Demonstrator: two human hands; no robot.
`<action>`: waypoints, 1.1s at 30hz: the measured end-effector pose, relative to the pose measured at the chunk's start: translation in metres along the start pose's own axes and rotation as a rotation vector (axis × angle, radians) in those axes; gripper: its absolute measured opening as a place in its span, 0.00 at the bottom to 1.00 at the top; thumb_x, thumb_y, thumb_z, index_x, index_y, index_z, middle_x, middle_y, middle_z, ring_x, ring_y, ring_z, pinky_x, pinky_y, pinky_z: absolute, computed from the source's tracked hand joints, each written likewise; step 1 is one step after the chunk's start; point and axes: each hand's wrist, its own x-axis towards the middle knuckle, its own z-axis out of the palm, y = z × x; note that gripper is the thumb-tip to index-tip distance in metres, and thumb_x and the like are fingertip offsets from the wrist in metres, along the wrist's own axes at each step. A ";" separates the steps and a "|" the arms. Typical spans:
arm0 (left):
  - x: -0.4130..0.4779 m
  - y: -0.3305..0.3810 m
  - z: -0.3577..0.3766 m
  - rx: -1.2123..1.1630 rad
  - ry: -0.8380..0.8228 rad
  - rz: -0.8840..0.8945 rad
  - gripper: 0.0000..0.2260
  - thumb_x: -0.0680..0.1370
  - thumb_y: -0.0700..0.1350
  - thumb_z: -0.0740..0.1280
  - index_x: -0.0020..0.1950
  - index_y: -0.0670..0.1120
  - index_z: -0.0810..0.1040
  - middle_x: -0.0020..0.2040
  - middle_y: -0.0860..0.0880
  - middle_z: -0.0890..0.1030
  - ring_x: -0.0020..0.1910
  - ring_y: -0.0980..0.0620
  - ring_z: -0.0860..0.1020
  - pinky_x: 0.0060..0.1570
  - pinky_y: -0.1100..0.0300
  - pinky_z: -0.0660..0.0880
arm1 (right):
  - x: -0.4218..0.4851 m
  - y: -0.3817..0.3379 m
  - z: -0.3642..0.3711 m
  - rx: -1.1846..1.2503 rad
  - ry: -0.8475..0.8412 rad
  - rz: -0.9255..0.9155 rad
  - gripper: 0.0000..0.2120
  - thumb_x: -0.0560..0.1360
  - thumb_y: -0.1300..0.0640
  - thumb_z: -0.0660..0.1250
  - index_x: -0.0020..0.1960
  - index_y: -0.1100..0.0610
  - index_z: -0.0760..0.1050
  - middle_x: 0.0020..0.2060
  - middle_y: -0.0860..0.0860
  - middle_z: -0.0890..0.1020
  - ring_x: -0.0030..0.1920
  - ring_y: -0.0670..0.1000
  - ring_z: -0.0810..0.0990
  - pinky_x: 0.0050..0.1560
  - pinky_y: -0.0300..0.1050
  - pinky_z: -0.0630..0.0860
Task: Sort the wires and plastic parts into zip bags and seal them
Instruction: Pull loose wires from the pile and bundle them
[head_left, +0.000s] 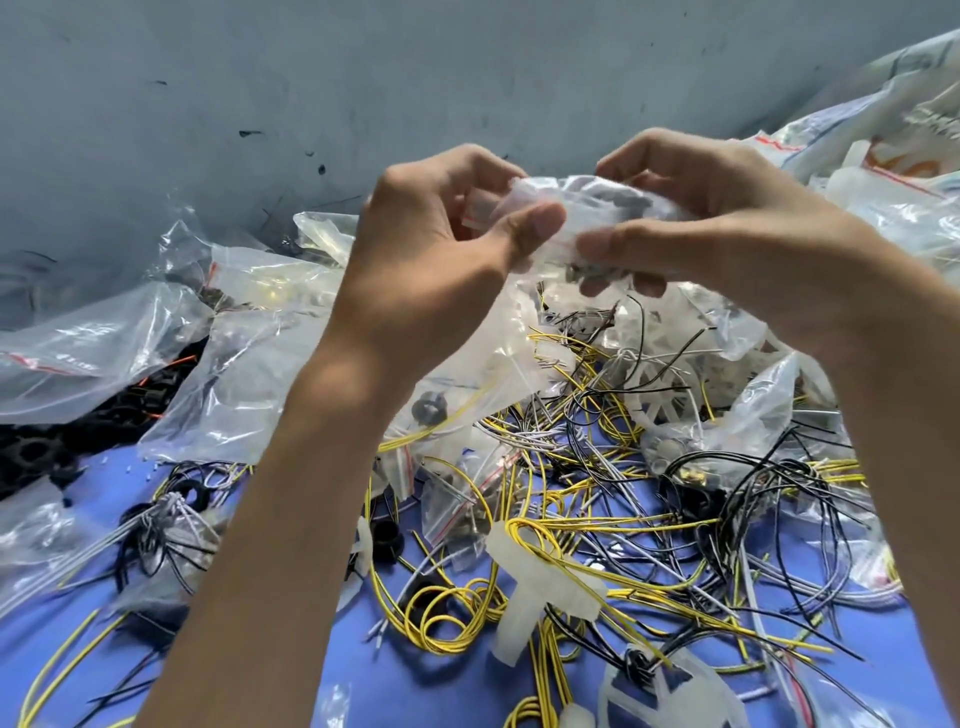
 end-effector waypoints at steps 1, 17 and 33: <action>0.001 -0.001 0.000 0.005 0.038 -0.008 0.08 0.71 0.45 0.74 0.38 0.53 0.76 0.30 0.56 0.79 0.30 0.58 0.78 0.32 0.67 0.71 | 0.001 0.000 0.000 0.027 0.024 -0.015 0.13 0.65 0.56 0.73 0.46 0.55 0.75 0.35 0.51 0.81 0.30 0.43 0.77 0.30 0.34 0.71; -0.005 -0.025 0.007 0.878 -0.258 -0.129 0.13 0.73 0.61 0.66 0.54 0.58 0.77 0.56 0.50 0.66 0.64 0.50 0.60 0.62 0.56 0.61 | 0.010 0.028 -0.018 -0.498 0.321 0.126 0.10 0.72 0.56 0.71 0.37 0.61 0.75 0.31 0.48 0.82 0.25 0.38 0.78 0.22 0.32 0.67; -0.003 -0.004 0.004 0.445 -0.103 0.211 0.28 0.66 0.31 0.56 0.66 0.42 0.73 0.50 0.50 0.71 0.44 0.59 0.69 0.45 0.76 0.64 | 0.012 0.022 0.029 -0.208 0.039 -0.017 0.06 0.73 0.64 0.67 0.47 0.66 0.79 0.41 0.61 0.83 0.45 0.58 0.84 0.50 0.58 0.79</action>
